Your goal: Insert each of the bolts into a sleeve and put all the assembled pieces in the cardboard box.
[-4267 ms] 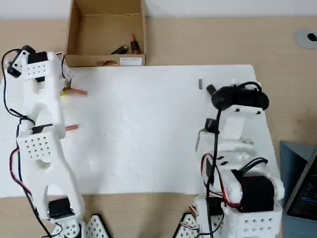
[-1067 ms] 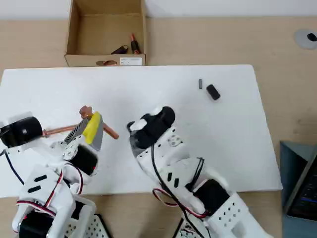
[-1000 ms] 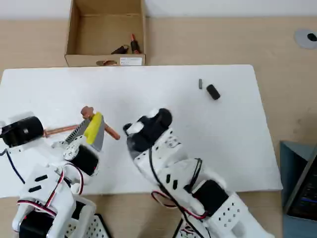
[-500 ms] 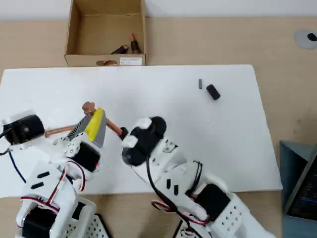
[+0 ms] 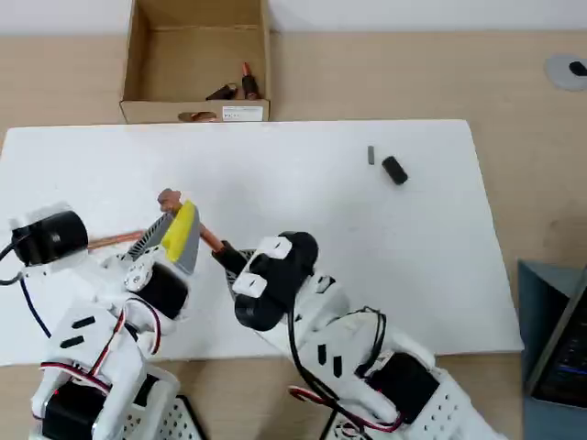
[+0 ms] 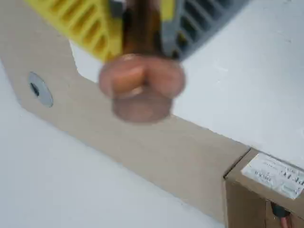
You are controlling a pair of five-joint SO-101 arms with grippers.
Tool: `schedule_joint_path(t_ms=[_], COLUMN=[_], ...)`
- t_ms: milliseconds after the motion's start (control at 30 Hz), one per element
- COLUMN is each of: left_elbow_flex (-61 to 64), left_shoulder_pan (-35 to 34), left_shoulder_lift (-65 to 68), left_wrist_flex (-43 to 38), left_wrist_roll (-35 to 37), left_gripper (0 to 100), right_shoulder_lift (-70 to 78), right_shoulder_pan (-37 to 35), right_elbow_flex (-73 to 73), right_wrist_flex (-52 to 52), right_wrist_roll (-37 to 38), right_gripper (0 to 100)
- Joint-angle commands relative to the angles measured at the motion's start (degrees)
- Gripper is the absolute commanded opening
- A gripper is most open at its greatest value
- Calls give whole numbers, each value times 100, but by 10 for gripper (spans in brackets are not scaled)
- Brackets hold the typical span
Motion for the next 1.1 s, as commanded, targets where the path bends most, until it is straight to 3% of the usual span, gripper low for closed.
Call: schedule_joint_path(t_ms=[0,200,567,633,800,1067], left_elbow_flex=[-62,-79,-79,-79,-70,-97], left_shoulder_pan=[422,1020,1319,1301,1284,932], left_shoulder_lift=[-31,-40,-40,-40,-31,-31], left_wrist_flex=[299,695,818,835,853,853], left_wrist_roll=[-158,-176,-185,-185,-316,-554], left_gripper=[2,2,7,36,216,219], right_shoulder_lift=[-136,-136,-145,-145,-136,-127], right_shoulder_pan=[-31,-31,-31,-22,-22,-22], right_elbow_flex=[-22,-22,-22,-22,-13,-4], right_wrist_flex=[9,0,-9,-9,-9,9], right_wrist_roll=[44,44,44,44,35,35], right_gripper=[9,9,9,9,9,9])
